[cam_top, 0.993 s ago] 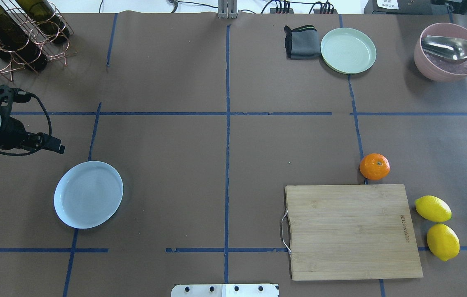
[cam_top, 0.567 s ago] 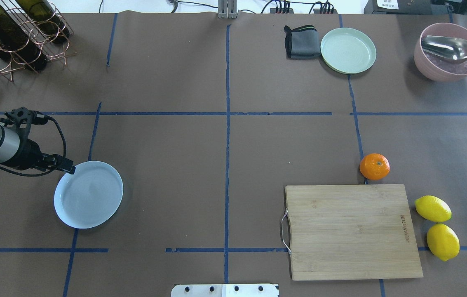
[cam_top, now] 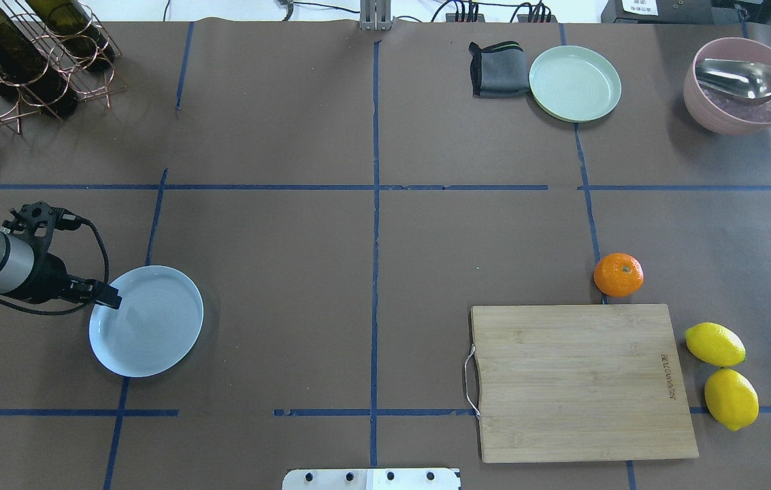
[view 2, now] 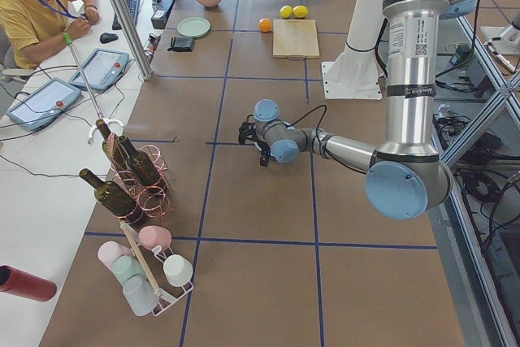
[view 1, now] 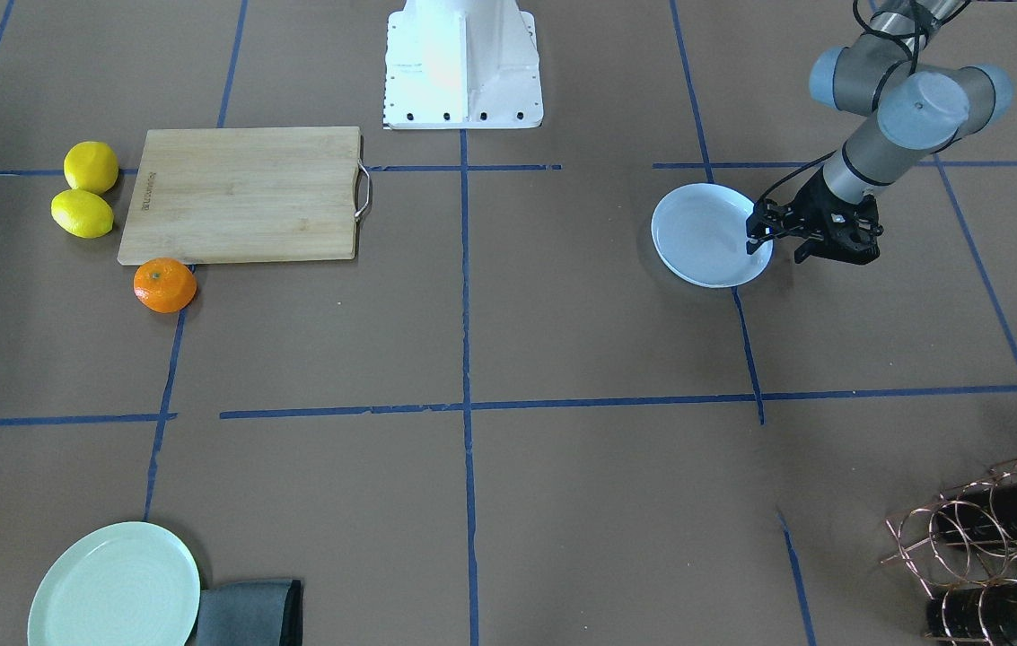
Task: Pick orange to plate
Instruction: 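Push the light blue plate with the left gripper toward the table center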
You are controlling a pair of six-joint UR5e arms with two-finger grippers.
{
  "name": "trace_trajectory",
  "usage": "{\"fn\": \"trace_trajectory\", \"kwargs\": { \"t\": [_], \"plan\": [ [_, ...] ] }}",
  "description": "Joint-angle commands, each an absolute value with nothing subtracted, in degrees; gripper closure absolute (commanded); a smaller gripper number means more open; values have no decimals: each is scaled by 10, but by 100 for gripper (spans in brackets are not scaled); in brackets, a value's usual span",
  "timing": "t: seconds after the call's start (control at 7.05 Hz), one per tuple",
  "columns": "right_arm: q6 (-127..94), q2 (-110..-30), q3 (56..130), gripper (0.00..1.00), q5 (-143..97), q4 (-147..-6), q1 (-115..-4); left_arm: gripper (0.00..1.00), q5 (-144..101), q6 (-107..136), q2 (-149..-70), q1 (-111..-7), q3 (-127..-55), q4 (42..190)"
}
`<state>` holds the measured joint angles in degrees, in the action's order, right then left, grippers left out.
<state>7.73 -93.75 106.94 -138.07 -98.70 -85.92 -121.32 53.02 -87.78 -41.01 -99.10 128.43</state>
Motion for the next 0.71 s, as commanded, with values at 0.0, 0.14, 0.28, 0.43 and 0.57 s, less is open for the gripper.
{"fn": "trace_trajectory", "kwargs": {
  "t": [0.0,0.14,0.28,0.43,0.57],
  "plan": [
    [77,-938,1070,0,-1381,-987,-860,26,-1213,530,-875,-399,-992,1286],
    [77,-938,1070,0,-1381,-987,-860,36,-1214,531,-876,-397,-992,1286],
    [77,-938,1070,0,-1381,-986,-860,64,-1213,531,-875,-397,-993,1286],
    [77,-938,1070,0,-1381,-987,-860,90,-1213,531,-875,-397,-993,1286],
    [77,-938,1070,0,-1381,-987,-860,100,-1214,532,-875,-398,-999,1286]
  ]
}}
